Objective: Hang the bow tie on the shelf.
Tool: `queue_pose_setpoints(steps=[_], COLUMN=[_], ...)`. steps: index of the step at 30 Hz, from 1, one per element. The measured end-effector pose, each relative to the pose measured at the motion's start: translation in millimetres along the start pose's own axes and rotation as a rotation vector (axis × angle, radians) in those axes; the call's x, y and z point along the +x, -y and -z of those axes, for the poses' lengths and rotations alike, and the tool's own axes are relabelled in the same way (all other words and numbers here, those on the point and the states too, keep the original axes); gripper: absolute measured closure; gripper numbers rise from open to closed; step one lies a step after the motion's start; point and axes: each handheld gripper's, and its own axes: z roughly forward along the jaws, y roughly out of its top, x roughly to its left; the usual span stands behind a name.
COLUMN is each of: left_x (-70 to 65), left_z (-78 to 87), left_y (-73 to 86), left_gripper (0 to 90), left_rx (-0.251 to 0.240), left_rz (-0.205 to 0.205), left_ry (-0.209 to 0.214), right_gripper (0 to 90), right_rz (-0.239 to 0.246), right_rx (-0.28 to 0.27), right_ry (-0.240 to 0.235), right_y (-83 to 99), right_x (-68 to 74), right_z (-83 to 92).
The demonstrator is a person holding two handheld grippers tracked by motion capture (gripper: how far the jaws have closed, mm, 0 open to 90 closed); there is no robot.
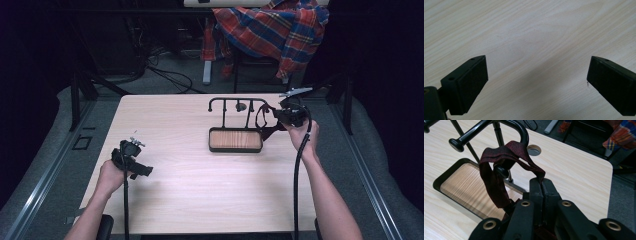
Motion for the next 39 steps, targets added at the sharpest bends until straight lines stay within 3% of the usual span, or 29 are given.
queue_pose_setpoints(steps=[10,12,16,23,31,39], left_x=[-0.4,-0.7,0.2,0.1,0.2,-0.2], left_z=[-0.5,-0.5,-0.6,-0.5,0.1,0.1], left_y=[-0.5,-0.4,0.0,0.0,0.2,0.1], left_gripper=[3.6,3.8,3.8,3.9,4.2,4.2], left_rx=[0.007,0.006,0.008,0.008,0.009,0.008], left_rz=[-0.004,-0.006,-0.003,-0.004,-0.004,-0.007], left_ry=[0.002,0.001,0.001,0.003,0.005,0.004], right_gripper=[88.0,88.0,88.0,87.5,86.3,85.8], right_rz=[-0.025,-0.053,-0.064,-0.062,-0.030,-0.022], right_rx=[-0.067,-0.080,-0.089,-0.050,-0.005,0.024], right_ry=[0.010,0.004,0.007,-0.001,-0.048,-0.052], right_y=[-0.9,-3.0,-3.5,0.4,5.3,12.2], right_x=[-2.5,-4.9,-5.9,-6.6,-1.5,2.3], right_z=[4.7,2.0,-3.6,-12.5,-20.4,-24.4])
